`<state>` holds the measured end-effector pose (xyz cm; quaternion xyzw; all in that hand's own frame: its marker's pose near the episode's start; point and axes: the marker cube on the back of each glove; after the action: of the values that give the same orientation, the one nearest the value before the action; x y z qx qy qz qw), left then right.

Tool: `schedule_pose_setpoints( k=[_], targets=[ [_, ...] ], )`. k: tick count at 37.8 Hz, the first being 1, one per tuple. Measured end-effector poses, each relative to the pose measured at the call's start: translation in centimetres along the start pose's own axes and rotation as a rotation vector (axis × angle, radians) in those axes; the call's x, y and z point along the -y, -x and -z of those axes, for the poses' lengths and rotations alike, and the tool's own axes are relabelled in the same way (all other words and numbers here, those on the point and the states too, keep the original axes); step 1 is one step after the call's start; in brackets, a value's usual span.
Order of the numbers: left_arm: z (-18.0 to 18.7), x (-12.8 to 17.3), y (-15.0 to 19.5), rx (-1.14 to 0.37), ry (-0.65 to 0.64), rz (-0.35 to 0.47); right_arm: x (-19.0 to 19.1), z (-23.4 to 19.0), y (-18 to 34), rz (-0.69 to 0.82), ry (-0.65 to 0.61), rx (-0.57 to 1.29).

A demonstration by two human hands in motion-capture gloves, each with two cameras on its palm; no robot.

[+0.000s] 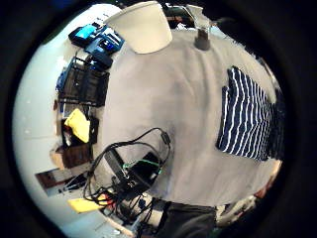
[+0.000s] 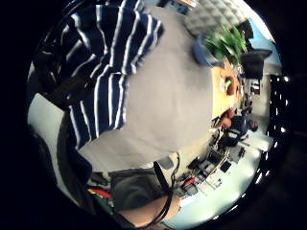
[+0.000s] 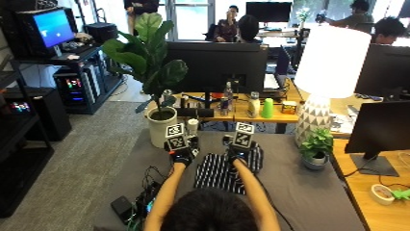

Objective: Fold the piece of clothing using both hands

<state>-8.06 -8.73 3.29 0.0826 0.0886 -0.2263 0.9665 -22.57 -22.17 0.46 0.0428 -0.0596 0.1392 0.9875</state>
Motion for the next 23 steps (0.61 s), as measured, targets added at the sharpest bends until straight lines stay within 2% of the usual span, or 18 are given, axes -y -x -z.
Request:
schedule_pose_setpoints(
  k=[2,4,8,11,15,18,20,23],
  targets=[
    [1.0,0.2,0.8,-0.01,-0.05,0.019,-3.5,-0.9,4.6,0.049,0.065,-0.01],
    [0.7,0.8,1.5,-0.041,-0.039,0.014,-5.7,-3.1,8.4,0.1,0.142,-0.009],
    [-2.3,3.2,2.9,-0.114,0.093,-0.005,-7.8,-8.4,13.8,0.219,0.287,0.042],
    [-2.3,3.2,3.8,-0.127,0.108,0.003,-8.3,-10.5,15.9,0.268,0.325,0.163],
    [-1.5,2.7,4.5,-0.131,0.095,0.015,-8.2,-9.8,16.8,0.311,0.289,0.357],
    [-1.2,2.6,5.1,-0.137,0.089,0.032,-8.0,-6.8,15.9,0.337,0.227,0.46],
    [-0.9,2.6,5.4,-0.138,0.09,0.044,-7.5,-3.2,13.9,0.344,0.114,0.456],
    [-0.3,2.4,5.5,-0.128,0.092,0.052,-5.0,1.1,10.2,0.311,-0.056,0.35]
  ],
)
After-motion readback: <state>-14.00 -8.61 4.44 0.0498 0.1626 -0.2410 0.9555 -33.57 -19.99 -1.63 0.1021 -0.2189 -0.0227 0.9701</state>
